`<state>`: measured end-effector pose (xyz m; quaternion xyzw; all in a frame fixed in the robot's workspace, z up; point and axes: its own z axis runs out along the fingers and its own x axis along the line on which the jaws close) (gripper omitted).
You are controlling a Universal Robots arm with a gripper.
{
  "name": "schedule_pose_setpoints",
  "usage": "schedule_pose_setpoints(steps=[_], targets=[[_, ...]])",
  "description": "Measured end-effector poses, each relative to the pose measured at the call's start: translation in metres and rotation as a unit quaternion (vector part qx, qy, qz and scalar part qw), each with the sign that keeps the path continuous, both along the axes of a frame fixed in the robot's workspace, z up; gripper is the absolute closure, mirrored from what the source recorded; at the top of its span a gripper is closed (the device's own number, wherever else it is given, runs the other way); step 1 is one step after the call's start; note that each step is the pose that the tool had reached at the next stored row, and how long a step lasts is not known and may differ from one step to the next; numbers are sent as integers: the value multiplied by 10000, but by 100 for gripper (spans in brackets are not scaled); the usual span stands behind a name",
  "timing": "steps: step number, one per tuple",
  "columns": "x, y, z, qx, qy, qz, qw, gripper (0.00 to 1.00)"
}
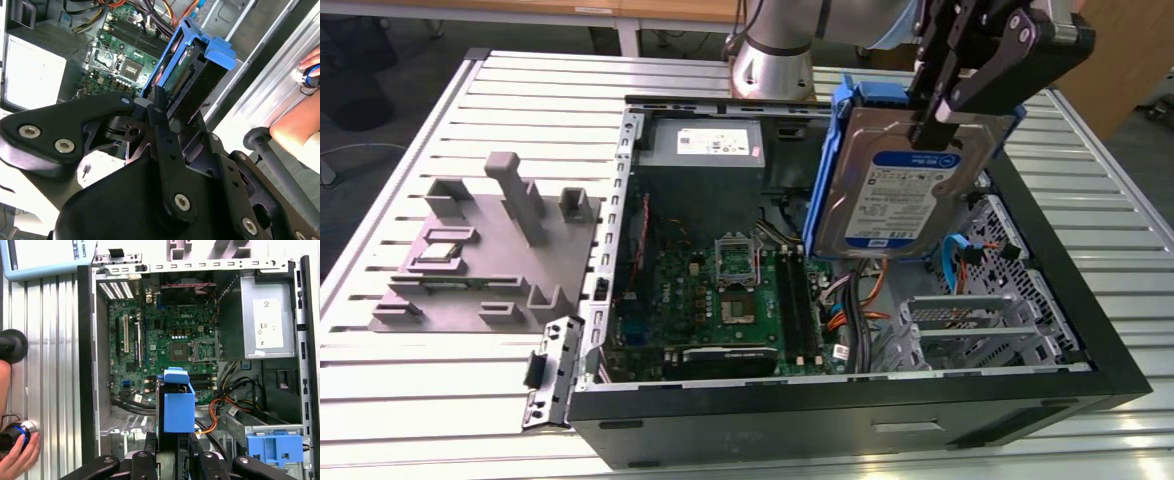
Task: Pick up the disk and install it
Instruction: 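Pick up the disk, then insert the disk into the insertion slot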
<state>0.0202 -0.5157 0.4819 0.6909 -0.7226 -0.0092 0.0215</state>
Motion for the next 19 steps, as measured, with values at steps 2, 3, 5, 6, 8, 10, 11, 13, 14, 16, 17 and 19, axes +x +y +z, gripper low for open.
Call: schedule_pose_setpoints(steps=[2, 3, 5, 6, 8, 10, 11, 13, 14, 16, 17, 19], targets=[[0, -45, 0, 0, 0, 0, 10000, 65], [0, -66, 0, 0, 0, 0, 10000, 65], [0, -102, -1, 0, 0, 0, 10000, 65], [0, -119, -1, 0, 0, 0, 10000, 65], [0, -149, -1, 0, 0, 0, 10000, 65], [-1, -161, -1, 0, 0, -1, 10000, 65], [0, -162, -1, 0, 0, 0, 10000, 65], [0, -162, -1, 0, 0, 0, 10000, 65], [0, -163, -1, 0, 0, 0, 10000, 65], [0, -163, -1, 0, 0, 0, 10000, 65], [1, -163, -1, 1, 0, 0, 10000, 65], [15, -163, -1, 0, 0, 1, 10000, 65]])
